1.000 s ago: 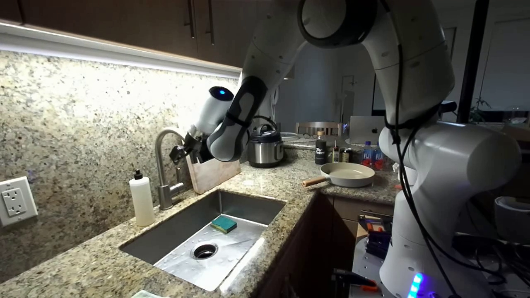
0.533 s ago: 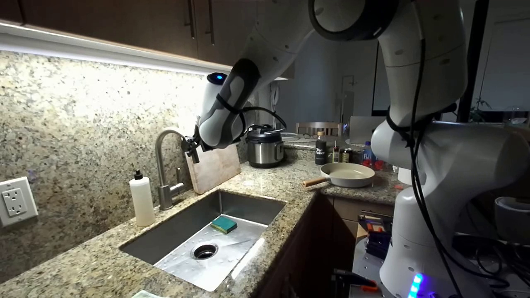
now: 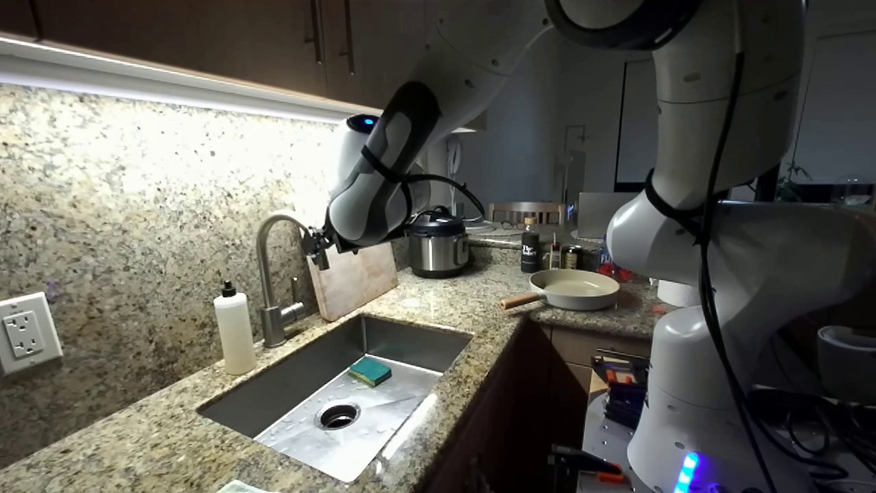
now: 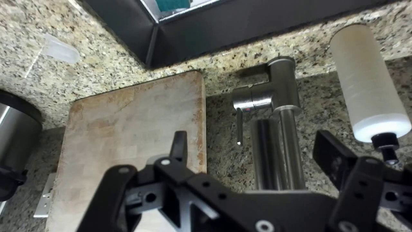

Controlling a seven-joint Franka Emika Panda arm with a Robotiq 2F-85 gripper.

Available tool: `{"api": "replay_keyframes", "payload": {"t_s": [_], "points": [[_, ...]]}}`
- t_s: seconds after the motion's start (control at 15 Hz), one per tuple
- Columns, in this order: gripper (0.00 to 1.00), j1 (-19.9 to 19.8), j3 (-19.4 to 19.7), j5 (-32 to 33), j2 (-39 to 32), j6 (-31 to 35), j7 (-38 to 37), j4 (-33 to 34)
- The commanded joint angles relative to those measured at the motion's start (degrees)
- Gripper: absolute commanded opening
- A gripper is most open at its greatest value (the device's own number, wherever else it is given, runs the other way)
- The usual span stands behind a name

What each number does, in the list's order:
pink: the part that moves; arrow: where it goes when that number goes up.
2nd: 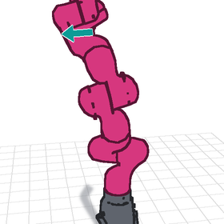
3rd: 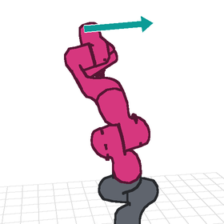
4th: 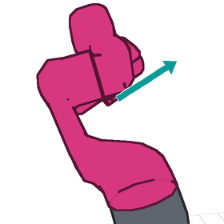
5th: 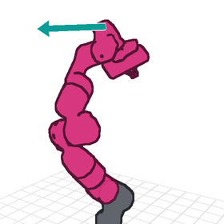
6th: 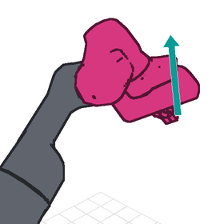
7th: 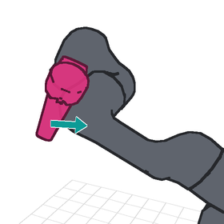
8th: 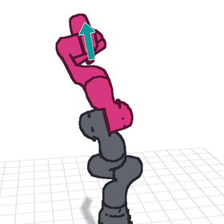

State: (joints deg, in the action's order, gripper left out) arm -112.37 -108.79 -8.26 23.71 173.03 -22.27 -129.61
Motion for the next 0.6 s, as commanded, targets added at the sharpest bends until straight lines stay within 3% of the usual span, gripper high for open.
{"api": "replay_keyframes", "payload": {"t_s": [0.0, 0.27, 0.33, 0.53], "points": [[1.0, 8.55, 6.6, -0.96, -5.1, -5.03, 4.72, -4.55], [1.0, 18.71, 17.34, 0.19, -4.06, -12.45, 4.7, -6.56], [1.0, 14.6, 12.73, 0.03, -2.32, -10.22, 1.92, -5.06], [1.0, 17.78, 16.29, 0.03, -2.34, -11.69, 2.42, -5.85]]}}
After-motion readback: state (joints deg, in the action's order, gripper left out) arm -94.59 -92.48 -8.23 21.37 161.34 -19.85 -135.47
